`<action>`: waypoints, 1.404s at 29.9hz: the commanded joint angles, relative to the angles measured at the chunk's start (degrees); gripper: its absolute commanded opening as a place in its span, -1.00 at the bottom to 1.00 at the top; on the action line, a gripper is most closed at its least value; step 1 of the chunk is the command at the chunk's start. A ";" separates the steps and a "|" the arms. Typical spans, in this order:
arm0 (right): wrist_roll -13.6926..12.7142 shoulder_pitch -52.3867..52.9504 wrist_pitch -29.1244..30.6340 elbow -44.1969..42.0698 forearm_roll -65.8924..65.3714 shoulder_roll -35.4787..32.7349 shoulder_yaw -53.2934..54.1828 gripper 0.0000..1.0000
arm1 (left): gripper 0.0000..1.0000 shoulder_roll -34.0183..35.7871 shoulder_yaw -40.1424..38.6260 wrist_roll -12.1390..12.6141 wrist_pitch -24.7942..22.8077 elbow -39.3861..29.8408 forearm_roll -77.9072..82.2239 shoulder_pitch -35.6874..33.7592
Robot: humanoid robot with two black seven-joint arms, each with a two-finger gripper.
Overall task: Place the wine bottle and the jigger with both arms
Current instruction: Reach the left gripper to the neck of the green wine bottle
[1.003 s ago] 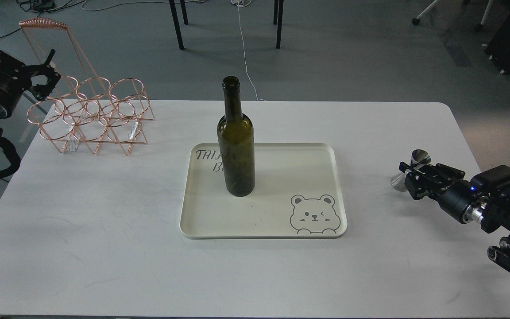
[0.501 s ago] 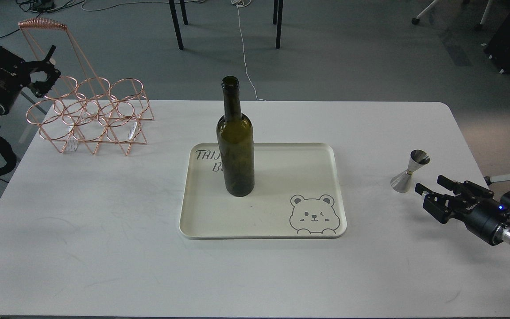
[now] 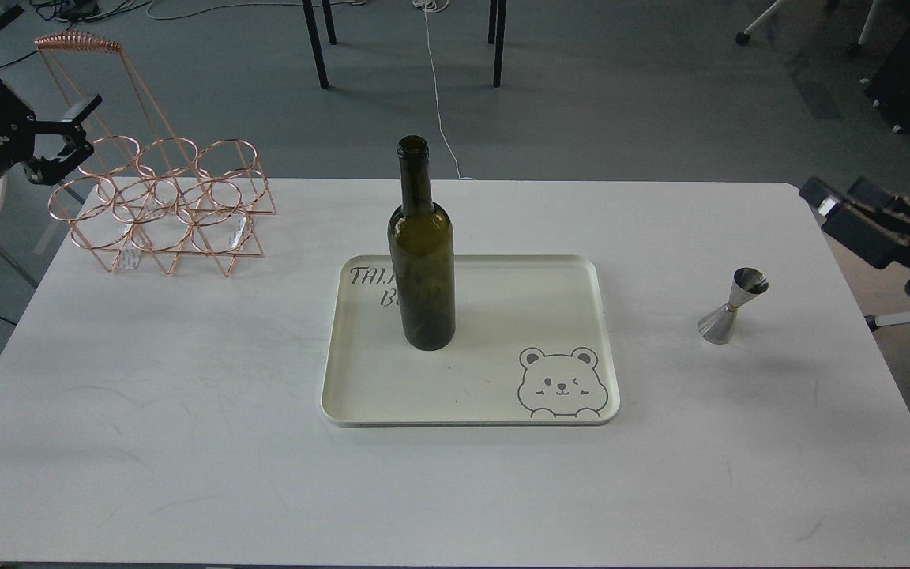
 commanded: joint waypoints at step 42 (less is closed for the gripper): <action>0.00 15.62 52.17 -69.34 49.82 36.59 12.10 0.92 | 0.82 -28.30 -0.06 -0.22 13.86 -17.62 118.38 -3.77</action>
